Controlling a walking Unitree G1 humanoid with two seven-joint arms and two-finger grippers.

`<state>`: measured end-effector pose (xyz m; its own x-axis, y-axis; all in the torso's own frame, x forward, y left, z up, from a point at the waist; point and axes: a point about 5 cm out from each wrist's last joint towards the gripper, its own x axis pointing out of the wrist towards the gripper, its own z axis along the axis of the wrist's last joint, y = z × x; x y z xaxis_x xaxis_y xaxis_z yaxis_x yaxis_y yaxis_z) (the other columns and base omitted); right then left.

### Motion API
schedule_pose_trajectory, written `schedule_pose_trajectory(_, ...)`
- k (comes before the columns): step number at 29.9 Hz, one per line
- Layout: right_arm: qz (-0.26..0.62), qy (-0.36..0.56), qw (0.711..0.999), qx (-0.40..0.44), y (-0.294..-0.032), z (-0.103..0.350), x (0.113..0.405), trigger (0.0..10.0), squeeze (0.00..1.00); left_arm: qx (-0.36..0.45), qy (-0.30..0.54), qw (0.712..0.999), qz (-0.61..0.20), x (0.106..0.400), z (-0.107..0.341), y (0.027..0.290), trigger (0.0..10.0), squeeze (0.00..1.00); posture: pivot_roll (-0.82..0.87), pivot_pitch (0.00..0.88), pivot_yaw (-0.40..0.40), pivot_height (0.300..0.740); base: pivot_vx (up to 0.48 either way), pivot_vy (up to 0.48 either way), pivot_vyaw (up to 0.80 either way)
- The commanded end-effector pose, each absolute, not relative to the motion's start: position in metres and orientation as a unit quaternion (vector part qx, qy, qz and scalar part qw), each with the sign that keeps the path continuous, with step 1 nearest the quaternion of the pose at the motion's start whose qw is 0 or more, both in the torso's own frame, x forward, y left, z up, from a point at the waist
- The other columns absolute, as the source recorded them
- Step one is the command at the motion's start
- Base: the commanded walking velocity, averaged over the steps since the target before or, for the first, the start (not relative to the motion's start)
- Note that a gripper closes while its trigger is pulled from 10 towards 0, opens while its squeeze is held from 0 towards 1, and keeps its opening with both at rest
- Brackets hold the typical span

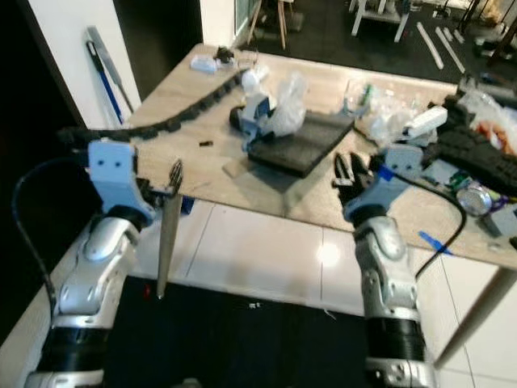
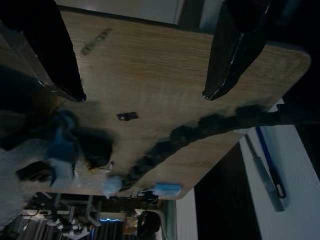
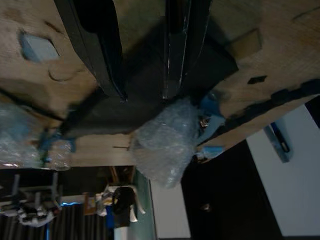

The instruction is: Picking trash to rubbish bin

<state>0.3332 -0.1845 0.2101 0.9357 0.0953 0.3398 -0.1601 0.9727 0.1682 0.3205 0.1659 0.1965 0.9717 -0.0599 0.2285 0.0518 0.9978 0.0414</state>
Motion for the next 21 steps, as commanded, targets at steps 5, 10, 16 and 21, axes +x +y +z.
schedule_pose_trajectory(5,0.062,-0.168,0.980,0.081,-0.1921,0.2149,0.3360,10.0,0.00,0.018,-0.113,0.993,-0.037,0.3191,0.1956,0.1595,10.0,0.00,0.01,0.135,-0.048,0.740,0.346,0.000,0.00)
schedule_pose_trajectory(10,0.064,-0.171,0.980,0.075,-0.1906,0.2168,0.3340,10.0,0.00,0.018,-0.111,0.993,-0.040,0.3181,0.1953,0.1576,10.0,0.00,0.01,0.145,-0.043,0.740,0.345,0.000,0.80)
schedule_pose_trajectory(16,0.059,-0.178,0.979,0.079,-0.1918,0.2171,0.3319,10.0,0.00,0.019,-0.106,0.993,-0.048,0.3181,0.1939,0.1548,10.0,0.00,0.01,0.148,-0.040,0.740,0.346,0.000,0.00)
schedule_pose_trajectory(21,0.060,-0.188,0.978,0.070,-0.1926,0.2201,0.3313,10.0,1.00,0.020,-0.106,0.993,-0.052,0.3179,0.1938,0.1530,10.0,0.00,0.01,0.149,-0.038,0.740,0.348,0.000,0.00)
